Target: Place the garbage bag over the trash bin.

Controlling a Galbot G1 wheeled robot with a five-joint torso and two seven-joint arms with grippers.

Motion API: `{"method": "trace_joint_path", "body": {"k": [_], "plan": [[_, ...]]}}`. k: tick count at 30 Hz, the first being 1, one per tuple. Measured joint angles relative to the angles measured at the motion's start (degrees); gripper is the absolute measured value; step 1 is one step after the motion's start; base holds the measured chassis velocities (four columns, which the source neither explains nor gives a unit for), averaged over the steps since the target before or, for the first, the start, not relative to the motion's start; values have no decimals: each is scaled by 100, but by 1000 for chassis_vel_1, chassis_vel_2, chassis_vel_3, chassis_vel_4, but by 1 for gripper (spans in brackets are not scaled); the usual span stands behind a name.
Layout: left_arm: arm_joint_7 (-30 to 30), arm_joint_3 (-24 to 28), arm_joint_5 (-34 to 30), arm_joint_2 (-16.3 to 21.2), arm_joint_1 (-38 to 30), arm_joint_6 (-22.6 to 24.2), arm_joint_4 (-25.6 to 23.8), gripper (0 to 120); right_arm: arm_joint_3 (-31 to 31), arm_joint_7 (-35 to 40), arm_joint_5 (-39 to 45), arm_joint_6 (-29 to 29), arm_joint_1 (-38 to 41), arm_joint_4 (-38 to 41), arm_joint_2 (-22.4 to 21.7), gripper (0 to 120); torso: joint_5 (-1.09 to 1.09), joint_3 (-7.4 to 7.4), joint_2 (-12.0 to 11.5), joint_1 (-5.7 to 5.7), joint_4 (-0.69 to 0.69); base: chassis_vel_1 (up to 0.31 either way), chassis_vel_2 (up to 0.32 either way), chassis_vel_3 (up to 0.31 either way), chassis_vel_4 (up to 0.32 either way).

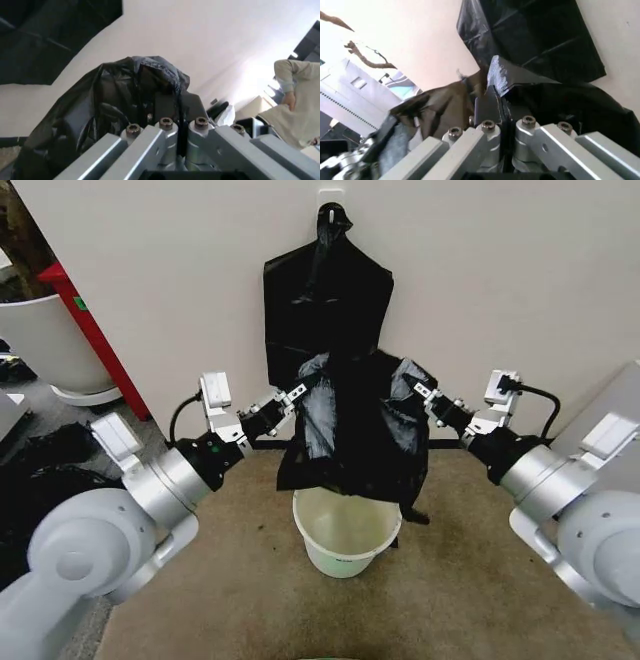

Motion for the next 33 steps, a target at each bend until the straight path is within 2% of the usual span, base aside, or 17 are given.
{"method": "trace_joint_path", "body": {"k": [3,6,10,21,26,33], "plan": [[58,148,128,-116,-68,-7,179,0,0,20,0,-16,-35,-2,-18,0,0,0,0,0,0,0,0,0,0],[274,372,516,-242,-60,-12,472,0,0,49,9,-23,-140,-6,-10,0,0,0,0,0,-1,0,0,0,0],[393,559,863,-356,24,-24,702,0,-59,72,-33,-24,-417,-74,170,0,0,0,0,0,0,0,0,0,0],[452,713,1305,-489,343,-24,1064,0,-213,-84,-320,-123,-860,-462,525,0,0,0,0,0,-1,0,0,0,0],[427,659,1347,-419,430,-44,1047,0,-172,8,-164,-87,-853,-420,540,0,0,0,0,0,-1,0,0,0,0],[222,456,1068,-125,177,-59,640,0,-51,282,274,122,-556,-46,352,0,-1,-1,0,0,-1,0,0,0,0]]}}
